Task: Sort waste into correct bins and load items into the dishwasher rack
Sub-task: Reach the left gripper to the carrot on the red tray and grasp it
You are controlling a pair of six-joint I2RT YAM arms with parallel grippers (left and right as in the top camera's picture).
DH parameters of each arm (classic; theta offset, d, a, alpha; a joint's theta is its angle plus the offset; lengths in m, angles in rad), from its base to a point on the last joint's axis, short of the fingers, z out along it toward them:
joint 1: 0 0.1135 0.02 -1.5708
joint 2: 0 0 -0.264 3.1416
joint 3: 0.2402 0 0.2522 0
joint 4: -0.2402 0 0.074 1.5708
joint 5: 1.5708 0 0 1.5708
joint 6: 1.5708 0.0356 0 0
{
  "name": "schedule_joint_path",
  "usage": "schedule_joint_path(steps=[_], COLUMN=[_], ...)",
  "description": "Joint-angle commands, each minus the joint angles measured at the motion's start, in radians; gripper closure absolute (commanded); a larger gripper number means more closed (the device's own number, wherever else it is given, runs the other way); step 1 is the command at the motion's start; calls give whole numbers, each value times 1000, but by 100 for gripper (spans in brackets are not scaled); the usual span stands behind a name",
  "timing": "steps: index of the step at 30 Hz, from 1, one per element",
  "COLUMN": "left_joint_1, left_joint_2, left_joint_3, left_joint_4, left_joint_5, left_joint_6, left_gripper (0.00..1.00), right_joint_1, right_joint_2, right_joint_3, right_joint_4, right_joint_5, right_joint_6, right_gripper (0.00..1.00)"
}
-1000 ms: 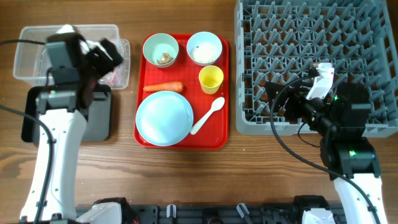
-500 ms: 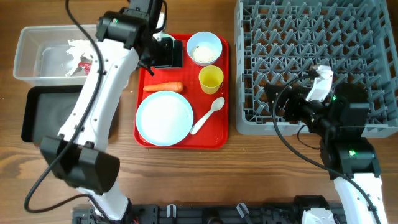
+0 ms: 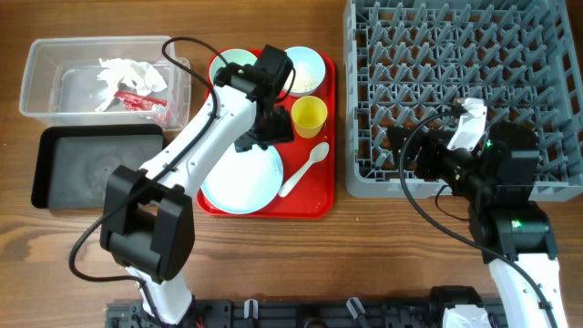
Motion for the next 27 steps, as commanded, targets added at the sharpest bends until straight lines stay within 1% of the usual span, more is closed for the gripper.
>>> schedule_joint_path(steps=[1,4,5,6,9,11,13,16,17,18,19,20,27], left_joint_1=[2,3,4,4,-32,-59,-69,-68,-68,-68,-68,-68,-66], left_joint_2=[-3,-2,-2,-2,-2,-2,-2,-2,-2,-2,-2,-2,-2], left_joint_3=[-2,-2,-2,-2,-26,-86,-162,-190,-190,-199,-209,-209,-209], left_joint_4=[76,167,186,183,62,66,136,189,204,232,250,251,252], left_joint_5=[-31,-56,-88,-88,-85,-85,-84,-78,-79,-82,-81,-81,-81], left_joint_6=[-33,-43,-37,-31,-25,-101,-179,-193,-193,-193,-193,-193,-193], left_gripper=[32,34,33,33,34,34,34,35,36,42,56,59,59], right_joint_1=[5,5,5,5,5,5,5,5,5,5,5,5,5], right_joint_2=[-2,-2,-2,-2,4,19,45,73,76,77,77,77,77], right_joint_3=[19,19,19,19,19,19,19,19,19,19,19,19,19], right_joint_4=[1,-6,-9,-9,-8,-6,-6,-6,-6,-5,-6,-6,7], right_joint_5=[11,11,11,11,11,11,10,10,10,10,10,10,-71], right_joint_6=[1,1,1,1,1,1,2,3,5,4,4,5,1], right_gripper=[0,0,1,0,0,0,0,0,0,0,0,0,1])
